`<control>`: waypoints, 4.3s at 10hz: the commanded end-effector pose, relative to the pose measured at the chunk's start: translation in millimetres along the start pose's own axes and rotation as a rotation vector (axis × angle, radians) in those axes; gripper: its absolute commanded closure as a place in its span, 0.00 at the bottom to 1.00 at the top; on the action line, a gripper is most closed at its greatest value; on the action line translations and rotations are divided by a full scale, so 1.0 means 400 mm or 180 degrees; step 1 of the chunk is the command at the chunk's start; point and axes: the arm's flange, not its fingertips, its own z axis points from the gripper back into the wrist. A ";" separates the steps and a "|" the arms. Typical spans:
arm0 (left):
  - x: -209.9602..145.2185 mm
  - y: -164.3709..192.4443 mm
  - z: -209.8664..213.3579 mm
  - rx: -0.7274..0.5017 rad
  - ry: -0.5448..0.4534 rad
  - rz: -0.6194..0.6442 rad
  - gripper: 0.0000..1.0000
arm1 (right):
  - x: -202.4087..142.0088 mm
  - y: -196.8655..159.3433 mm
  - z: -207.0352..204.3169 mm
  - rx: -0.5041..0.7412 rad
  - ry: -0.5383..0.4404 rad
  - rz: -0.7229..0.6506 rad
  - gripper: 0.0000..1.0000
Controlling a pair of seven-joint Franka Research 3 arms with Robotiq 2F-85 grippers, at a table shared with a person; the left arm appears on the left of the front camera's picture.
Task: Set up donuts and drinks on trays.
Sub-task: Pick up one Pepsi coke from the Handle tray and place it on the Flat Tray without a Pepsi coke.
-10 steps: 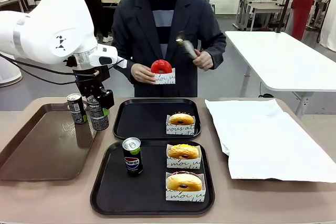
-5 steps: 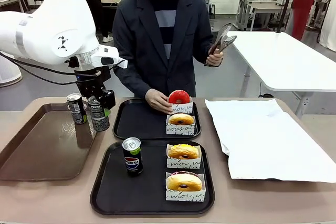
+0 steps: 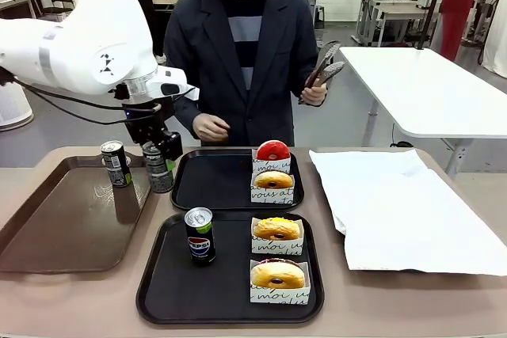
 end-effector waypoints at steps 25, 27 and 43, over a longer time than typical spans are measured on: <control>0.325 -0.005 -0.154 -0.0105 0.0080 0.0198 0.00 | 0.002 -0.001 0.002 0.0050 -0.0018 0.0050 0.00; 0.267 -0.046 -0.124 -0.0003 -0.0007 0.0181 0.00 | 0.002 -0.001 0.002 0.0050 -0.0018 0.0050 0.00; 0.111 -0.004 -0.060 -0.0067 0.0099 0.0298 0.00 | 0.002 -0.001 0.002 0.0050 -0.0018 0.0050 0.00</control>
